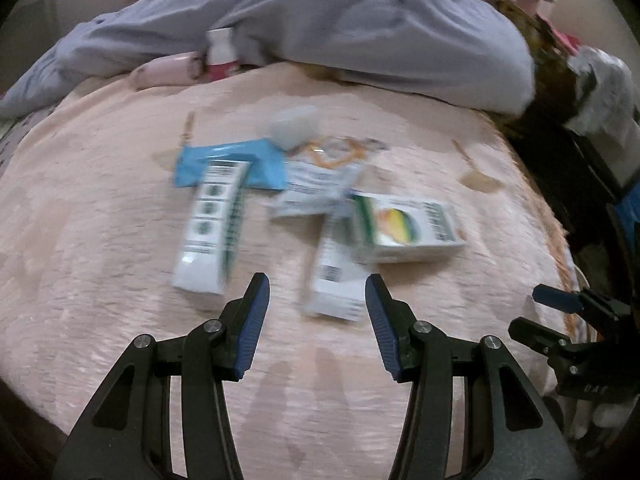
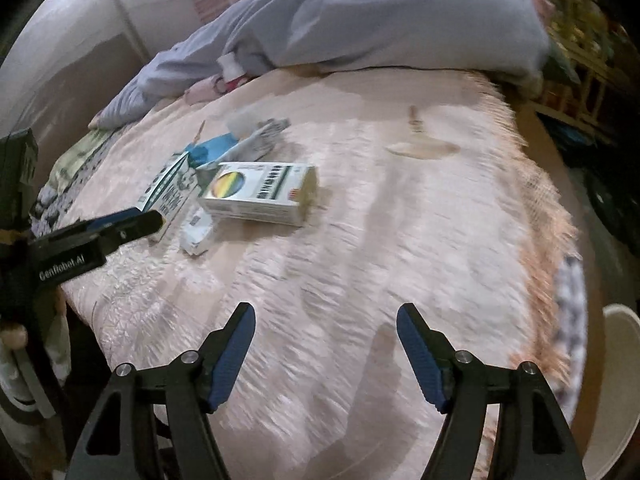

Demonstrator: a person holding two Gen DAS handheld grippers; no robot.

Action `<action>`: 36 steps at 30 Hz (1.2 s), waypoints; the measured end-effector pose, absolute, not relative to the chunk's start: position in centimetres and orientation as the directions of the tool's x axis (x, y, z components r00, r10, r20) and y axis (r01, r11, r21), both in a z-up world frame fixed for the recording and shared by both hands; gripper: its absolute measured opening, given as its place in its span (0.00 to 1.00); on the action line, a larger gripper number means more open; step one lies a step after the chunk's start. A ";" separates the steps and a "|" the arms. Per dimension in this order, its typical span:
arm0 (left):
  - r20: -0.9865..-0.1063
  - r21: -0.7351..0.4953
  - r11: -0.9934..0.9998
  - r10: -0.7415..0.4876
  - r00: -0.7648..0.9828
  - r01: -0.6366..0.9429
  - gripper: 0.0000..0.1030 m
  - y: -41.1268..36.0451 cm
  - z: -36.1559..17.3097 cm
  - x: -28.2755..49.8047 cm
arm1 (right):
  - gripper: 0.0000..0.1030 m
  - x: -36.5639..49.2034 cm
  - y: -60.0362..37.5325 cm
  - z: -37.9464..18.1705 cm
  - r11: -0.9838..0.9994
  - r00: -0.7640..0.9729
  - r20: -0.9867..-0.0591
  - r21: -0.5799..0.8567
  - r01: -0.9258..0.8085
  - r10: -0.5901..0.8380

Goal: Collect trash
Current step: 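Move both open tools back over the trash on the bed, then grasp the rainbow medicine box with the right tool while the left grasps the white milk carton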

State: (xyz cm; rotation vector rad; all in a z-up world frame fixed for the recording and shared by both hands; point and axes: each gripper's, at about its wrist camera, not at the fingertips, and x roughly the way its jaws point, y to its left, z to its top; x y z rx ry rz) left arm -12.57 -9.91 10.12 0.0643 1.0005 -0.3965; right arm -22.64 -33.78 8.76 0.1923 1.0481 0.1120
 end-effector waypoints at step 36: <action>-0.870 -0.164 0.962 -0.246 0.427 0.220 0.47 -4.8 6.4 -6.0 | 0.71 -9.3 -32.2 9.3 0.984 0.531 -0.836 0.178 0.031 0.134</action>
